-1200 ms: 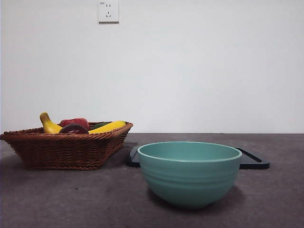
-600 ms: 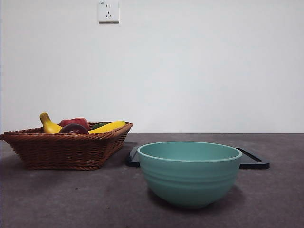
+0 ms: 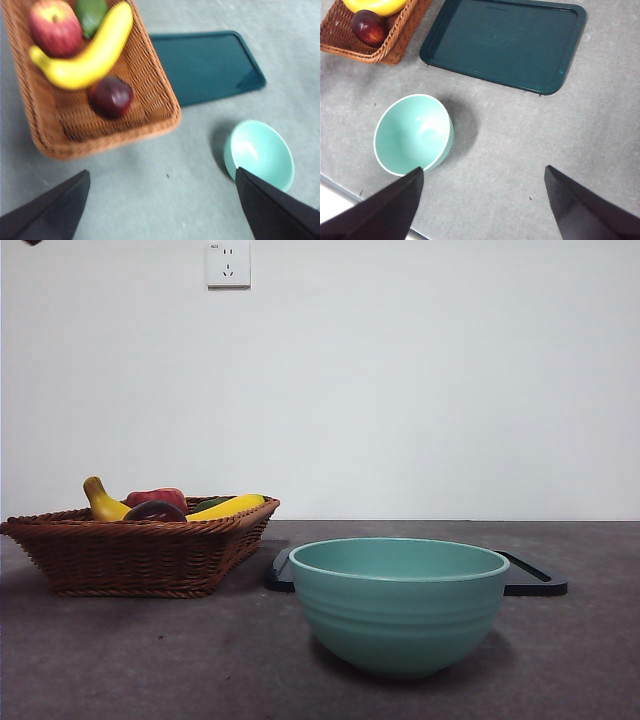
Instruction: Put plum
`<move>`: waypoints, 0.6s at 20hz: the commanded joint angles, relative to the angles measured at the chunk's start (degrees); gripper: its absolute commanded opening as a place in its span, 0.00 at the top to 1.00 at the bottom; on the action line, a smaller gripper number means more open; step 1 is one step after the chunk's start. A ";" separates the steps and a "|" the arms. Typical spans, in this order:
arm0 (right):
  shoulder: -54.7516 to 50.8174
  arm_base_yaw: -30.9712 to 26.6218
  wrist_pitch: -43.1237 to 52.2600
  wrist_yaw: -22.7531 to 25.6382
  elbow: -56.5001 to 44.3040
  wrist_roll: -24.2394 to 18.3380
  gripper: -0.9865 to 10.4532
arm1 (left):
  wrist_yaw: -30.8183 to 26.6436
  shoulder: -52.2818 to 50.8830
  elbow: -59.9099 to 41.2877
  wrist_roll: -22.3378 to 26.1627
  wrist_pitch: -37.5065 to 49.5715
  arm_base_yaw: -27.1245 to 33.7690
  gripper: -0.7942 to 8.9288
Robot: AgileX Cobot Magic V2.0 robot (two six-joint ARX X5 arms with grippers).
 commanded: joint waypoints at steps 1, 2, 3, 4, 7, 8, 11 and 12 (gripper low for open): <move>0.46 0.11 0.44 -0.20 1.20 -0.52 0.58 | -2.47 4.61 4.61 -0.42 0.81 -1.75 0.44; 0.46 0.11 0.46 -0.20 1.20 -0.52 0.58 | -3.85 6.82 6.27 -0.39 0.87 -2.73 0.44; 0.46 0.11 0.46 -0.20 1.20 -0.52 0.58 | -5.27 9.11 7.87 -0.39 0.98 -3.78 0.44; 0.46 0.11 0.46 -0.20 1.20 -0.52 0.58 | -6.80 11.41 9.29 -0.42 1.05 -4.83 0.44; 0.46 0.11 0.52 -0.20 1.20 -0.52 0.58 | -9.84 18.05 11.89 -0.48 3.39 -7.37 0.44; 0.46 0.11 0.52 -0.20 1.20 -0.52 0.58 | -9.90 19.93 11.98 -0.59 5.11 -8.17 0.44; 0.46 0.11 0.52 -0.20 1.20 -0.52 0.58 | -12.17 25.59 11.98 -0.79 8.92 -10.05 0.45; 0.46 0.11 0.52 -0.20 1.20 -0.52 0.58 | -13.79 27.47 11.98 -0.81 9.68 -10.62 0.45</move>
